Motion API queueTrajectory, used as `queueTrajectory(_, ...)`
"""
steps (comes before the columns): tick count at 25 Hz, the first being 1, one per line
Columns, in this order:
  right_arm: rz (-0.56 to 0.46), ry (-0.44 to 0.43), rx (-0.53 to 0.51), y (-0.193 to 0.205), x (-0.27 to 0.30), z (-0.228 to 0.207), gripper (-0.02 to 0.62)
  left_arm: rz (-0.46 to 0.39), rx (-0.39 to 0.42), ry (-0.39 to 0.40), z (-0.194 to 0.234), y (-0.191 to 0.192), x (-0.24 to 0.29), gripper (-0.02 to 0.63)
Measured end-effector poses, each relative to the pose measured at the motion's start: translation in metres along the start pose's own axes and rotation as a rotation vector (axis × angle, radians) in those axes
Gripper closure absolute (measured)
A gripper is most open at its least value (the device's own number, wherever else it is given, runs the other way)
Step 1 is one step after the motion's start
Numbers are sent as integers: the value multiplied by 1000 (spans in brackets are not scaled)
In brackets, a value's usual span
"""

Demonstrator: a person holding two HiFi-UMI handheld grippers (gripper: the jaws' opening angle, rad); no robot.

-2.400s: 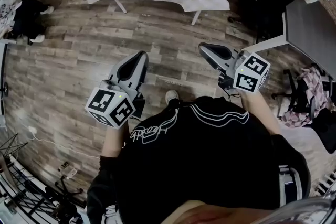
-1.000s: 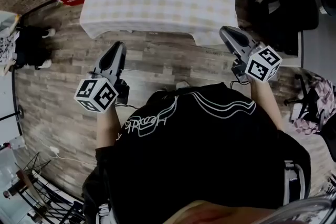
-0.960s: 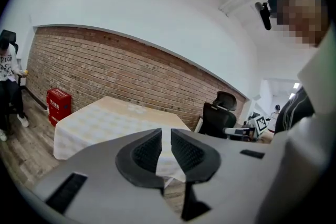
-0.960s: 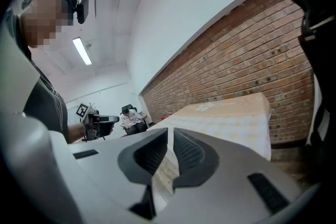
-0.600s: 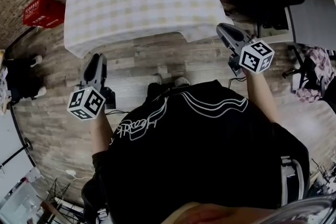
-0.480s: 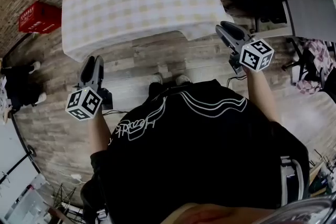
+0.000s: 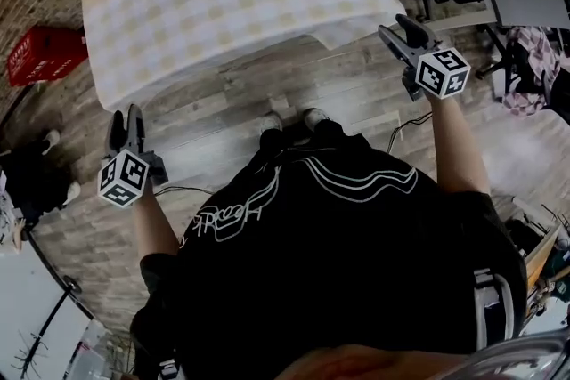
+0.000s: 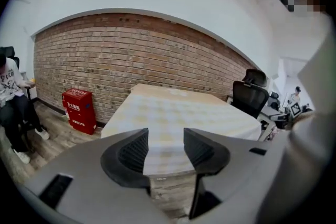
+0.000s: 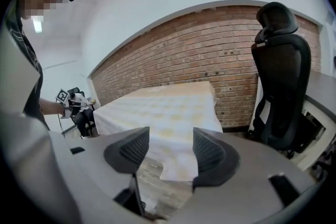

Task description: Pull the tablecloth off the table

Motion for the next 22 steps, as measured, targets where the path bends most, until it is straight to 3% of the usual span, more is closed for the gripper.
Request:
queueTrajectory(4,51,105,-29,19,18,-18,351,21,18,-34,48,16,20,370)
queueTrajectory(9,142,246,-197,41,29,-46,316,40,-22,-65,94,35,38,313)
queueTrajectory(14,253,283,-265,60,45,-65,297,144,40,-104,132,52,58,302)
queueTrajectory(18,340,315,-335,70,57,-81,285,193,33,-104,146,66,68,299)
queueTrajectory(22,351,315,-284,83,55,-128,278,211,52,-63,112,78,89,299)
Point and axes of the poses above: the fingertips, and each gripper's own axes: x forward along the fingers, z to its left, y out of its underside, the point moved 7 cm from there along -x, backward along the fingers, and after that the axes turned 3 degrees about -x, right-handed, at the moved point
